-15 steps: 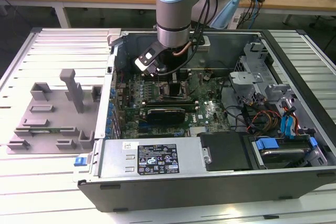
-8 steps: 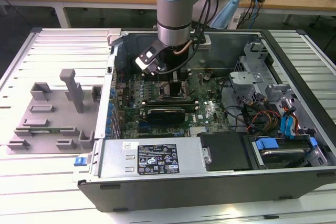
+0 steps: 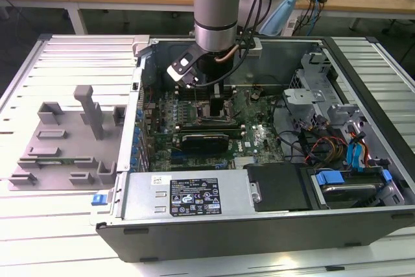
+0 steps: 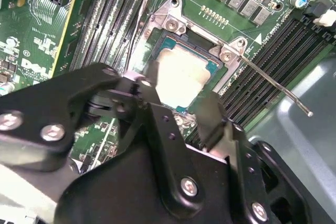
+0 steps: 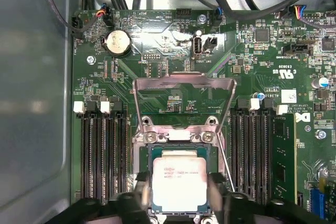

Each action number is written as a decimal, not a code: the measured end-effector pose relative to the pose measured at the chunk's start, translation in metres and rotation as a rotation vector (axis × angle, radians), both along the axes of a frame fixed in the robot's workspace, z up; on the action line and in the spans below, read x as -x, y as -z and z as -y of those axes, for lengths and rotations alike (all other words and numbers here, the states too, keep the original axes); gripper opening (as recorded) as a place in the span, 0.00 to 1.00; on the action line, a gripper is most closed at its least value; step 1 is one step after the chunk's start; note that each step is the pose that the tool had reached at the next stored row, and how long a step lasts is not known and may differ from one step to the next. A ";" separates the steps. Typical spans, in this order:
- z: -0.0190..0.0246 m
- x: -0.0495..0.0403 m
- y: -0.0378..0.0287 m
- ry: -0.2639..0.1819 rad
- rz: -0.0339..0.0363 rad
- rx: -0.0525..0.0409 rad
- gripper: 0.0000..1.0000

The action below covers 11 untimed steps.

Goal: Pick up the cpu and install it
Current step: 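Place the cpu into insertion slot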

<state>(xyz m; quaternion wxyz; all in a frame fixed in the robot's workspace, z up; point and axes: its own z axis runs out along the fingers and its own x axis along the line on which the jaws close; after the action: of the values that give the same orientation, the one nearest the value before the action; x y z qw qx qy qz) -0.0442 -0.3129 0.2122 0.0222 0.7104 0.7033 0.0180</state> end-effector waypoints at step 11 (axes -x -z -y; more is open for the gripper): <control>0.0000 0.0000 -0.0001 0.000 0.0000 0.0001 0.11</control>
<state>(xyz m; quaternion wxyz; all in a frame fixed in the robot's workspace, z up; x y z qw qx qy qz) -0.0442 -0.3129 0.2123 0.0223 0.7104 0.7033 0.0179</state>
